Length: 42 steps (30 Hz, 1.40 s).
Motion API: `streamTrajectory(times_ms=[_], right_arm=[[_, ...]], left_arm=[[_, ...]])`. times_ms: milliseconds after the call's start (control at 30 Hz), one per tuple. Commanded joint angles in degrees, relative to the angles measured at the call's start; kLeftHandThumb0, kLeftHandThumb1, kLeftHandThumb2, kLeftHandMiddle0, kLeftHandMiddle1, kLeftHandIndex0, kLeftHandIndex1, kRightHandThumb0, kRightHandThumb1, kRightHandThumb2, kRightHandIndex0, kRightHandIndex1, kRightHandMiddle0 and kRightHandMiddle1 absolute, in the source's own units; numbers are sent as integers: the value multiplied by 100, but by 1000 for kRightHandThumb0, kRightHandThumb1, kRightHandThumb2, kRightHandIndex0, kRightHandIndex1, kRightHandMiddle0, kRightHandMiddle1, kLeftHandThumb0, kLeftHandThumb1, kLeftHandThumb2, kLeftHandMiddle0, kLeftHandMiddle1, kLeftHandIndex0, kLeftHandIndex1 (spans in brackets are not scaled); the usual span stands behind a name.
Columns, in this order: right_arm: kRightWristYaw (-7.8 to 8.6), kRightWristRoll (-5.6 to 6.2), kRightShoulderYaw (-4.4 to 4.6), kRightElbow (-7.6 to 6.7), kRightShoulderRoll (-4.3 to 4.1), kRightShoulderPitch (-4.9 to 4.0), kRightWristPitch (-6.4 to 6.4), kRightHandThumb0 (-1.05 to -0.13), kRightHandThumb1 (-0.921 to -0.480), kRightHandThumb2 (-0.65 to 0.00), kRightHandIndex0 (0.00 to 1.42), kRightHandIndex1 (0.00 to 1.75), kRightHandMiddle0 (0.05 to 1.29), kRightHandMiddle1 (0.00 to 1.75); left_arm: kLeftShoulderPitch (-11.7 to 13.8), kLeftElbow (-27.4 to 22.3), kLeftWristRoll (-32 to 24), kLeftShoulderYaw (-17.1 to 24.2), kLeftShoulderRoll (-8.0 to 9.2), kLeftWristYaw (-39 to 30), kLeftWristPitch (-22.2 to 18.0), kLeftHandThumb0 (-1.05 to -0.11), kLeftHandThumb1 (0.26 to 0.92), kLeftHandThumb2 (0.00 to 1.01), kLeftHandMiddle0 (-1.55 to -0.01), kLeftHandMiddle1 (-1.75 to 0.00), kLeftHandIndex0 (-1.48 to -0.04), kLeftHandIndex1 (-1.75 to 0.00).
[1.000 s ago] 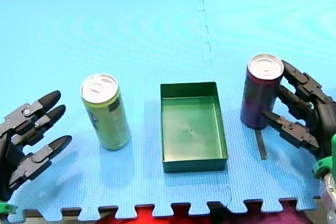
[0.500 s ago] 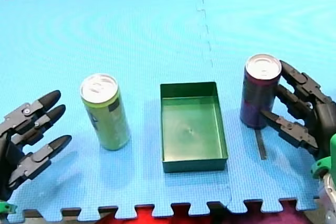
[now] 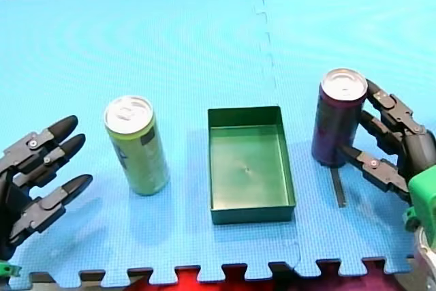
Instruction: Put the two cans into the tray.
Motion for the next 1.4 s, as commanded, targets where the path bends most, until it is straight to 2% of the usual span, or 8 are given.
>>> streamTrajectory(times_ms=[0,400,900,967,1100,1133,1200,1367], right_arm=[[-33,-18,19,-2,-41,6,19,-1048,-834,-13,456,0,414,0],[-27,135,-71,345,-105,-174,25,-1048,-843,-9,430,0,386,0],[4,168,-67,452,-76,-292,31,-1048,-864,-12,419,0,383,0],[204,343,-141,481,-32,-295,-4,-1048,-867,-13,419,1,380,0],[1360,1428,-614,469,271,-313,159,-1048,-862,-7,473,26,418,18],[1554,1602,-690,454,321,-317,224,-1048,-858,-4,488,33,432,24],[1810,1812,-778,453,385,-322,304,-1048,-849,-1,508,39,450,29],[2174,2053,-917,526,460,-327,347,-1048,-816,1,547,46,491,35]], left_arm=[[18,-24,-34,21,20,-12,26,-1048,831,0,-704,0,-713,0],[18,-27,-98,85,54,-123,72,-1048,826,0,-702,0,-712,0],[34,-47,-77,93,39,-126,55,-1048,824,0,-703,-1,-714,-1],[40,-65,-65,87,36,-107,58,-1048,824,0,-703,-1,-716,-2],[38,-66,-44,81,42,-89,61,-1048,824,0,-703,-1,-718,-2],[37,-65,-41,81,44,-88,60,-1048,825,1,-703,-1,-718,-2],[39,-67,-34,81,47,-86,56,-1048,826,1,-703,-1,-718,-2],[55,-81,-29,84,55,-86,50,-1048,826,1,-705,-2,-717,-2]])
